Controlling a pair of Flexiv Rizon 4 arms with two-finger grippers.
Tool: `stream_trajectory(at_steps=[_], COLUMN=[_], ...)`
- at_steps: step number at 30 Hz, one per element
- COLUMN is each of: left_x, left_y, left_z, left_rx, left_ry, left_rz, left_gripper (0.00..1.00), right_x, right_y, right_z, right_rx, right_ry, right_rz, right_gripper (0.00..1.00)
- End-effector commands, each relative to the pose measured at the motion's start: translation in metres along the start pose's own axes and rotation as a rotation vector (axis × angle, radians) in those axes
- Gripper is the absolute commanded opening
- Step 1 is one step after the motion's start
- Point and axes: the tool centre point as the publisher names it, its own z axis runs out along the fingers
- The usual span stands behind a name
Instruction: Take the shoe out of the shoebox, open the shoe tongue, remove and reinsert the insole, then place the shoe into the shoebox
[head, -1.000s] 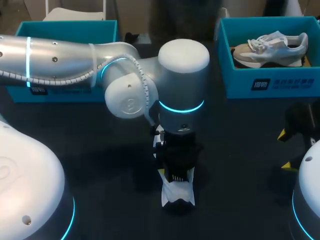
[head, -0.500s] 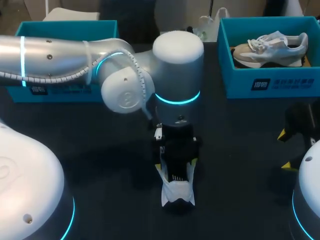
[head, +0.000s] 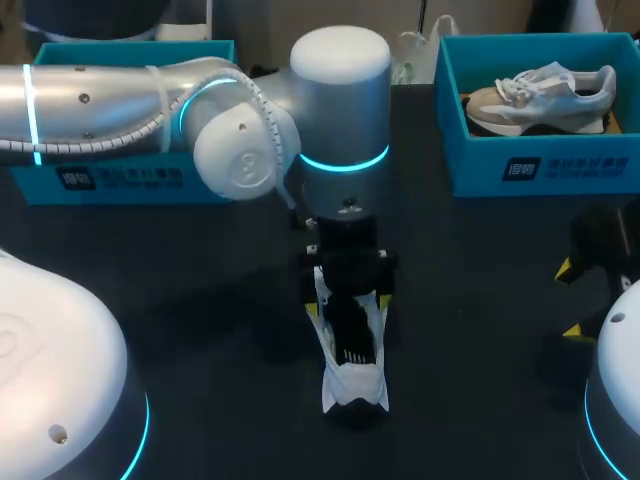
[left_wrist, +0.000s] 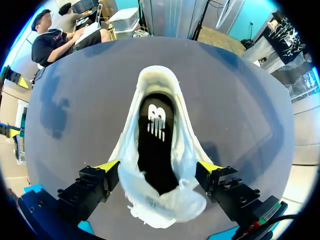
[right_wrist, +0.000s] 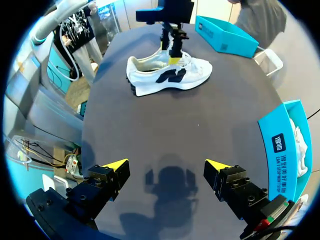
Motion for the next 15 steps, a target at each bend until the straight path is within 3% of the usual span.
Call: stream_trajectory(at_steps=[1, 15], left_x=[0.003, 0.008], left_y=[0.007, 0.043], left_z=[-0.017, -0.065], left_rx=[-0.012, -0.090], left_ry=[0.007, 0.045], left_rz=[0.006, -0.014], left_gripper=[1.00, 1.00], right_x=[0.001, 0.001], right_y=[0.000, 0.000], right_z=[0.000, 0.000], right_rx=[0.002, 0.002], right_ry=[-0.002, -0.002], right_rz=[0.000, 0.000], right_gripper=[1.00, 1.00])
